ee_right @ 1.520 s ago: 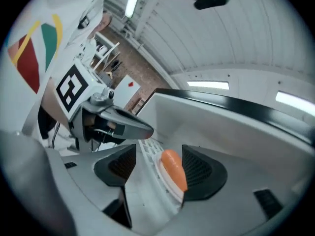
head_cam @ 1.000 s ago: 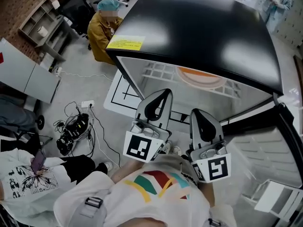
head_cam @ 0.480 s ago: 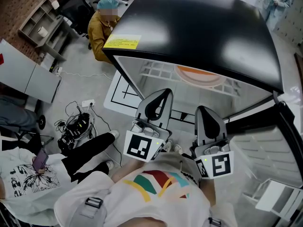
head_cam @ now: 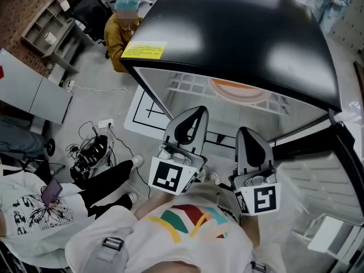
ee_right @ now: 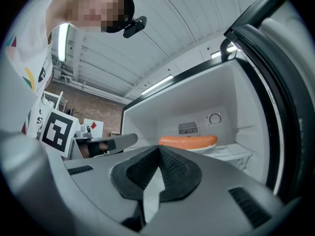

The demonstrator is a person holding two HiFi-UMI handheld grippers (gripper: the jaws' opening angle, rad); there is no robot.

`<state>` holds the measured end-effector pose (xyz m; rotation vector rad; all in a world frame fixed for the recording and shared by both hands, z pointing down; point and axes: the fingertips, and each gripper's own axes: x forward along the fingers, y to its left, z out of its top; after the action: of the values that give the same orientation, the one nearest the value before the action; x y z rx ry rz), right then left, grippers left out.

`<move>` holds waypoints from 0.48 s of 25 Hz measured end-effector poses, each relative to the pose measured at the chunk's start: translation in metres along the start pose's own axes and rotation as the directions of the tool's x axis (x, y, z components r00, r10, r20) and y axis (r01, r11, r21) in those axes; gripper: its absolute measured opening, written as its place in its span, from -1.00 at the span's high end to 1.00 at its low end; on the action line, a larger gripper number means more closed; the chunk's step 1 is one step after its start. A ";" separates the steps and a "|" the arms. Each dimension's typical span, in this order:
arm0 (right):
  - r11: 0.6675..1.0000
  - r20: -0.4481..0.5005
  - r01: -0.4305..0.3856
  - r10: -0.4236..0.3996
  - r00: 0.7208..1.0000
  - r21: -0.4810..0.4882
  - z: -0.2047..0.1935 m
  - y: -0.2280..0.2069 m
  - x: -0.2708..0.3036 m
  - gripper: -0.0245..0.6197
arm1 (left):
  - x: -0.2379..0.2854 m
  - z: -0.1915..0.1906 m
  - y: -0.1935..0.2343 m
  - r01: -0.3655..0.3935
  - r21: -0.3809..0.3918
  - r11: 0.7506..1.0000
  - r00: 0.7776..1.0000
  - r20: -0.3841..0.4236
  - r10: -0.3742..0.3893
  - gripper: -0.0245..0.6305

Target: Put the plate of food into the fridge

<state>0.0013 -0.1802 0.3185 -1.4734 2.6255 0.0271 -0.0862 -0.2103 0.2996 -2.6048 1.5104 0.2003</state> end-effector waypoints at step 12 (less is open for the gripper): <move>1.000 0.009 0.014 -0.014 1.000 0.008 0.004 0.000 0.004 0.92 | -0.002 0.000 0.000 0.015 -0.010 1.000 1.000 -0.005 -0.015 0.91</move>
<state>0.0001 -0.1831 0.3143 -1.4855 2.6049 0.0216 -0.0870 -0.2089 0.2998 -2.6257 1.4956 0.2004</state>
